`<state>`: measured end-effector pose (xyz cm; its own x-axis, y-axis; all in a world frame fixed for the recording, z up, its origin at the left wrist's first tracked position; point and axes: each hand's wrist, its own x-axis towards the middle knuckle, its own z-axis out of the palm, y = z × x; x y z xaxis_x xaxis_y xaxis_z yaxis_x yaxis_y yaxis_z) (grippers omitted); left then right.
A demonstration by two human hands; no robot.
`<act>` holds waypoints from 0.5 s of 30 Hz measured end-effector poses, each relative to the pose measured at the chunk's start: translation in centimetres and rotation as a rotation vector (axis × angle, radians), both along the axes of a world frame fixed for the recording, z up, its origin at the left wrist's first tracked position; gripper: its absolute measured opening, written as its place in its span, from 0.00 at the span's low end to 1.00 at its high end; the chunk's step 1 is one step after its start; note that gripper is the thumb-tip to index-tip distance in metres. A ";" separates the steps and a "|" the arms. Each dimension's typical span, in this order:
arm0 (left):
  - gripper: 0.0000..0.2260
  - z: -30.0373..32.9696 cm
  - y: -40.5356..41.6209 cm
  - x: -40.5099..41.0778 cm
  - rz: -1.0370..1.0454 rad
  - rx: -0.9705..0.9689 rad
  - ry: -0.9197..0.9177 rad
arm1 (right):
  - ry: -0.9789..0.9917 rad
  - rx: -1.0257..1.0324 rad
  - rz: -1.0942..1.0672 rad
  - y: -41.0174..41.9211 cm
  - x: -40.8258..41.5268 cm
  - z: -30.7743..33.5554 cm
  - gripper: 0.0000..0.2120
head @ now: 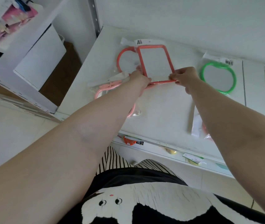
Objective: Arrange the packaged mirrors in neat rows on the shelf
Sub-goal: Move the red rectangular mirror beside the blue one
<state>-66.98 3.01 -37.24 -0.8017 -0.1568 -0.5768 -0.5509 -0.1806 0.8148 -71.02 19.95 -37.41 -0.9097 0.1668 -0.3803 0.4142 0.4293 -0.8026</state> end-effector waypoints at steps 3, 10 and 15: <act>0.08 2.2 -0.8 1.2 0.025 0.046 0.021 | 0.010 -0.092 -0.044 -0.5 1.2 2.0 0.09; 0.13 5.1 -2.4 4.0 -0.040 0.070 0.036 | 0.061 -0.184 -0.102 -1.1 7.0 5.5 0.08; 0.09 6.5 -2.4 8.8 -0.200 0.144 0.096 | 0.110 -0.209 -0.230 -0.1 14.1 7.2 0.09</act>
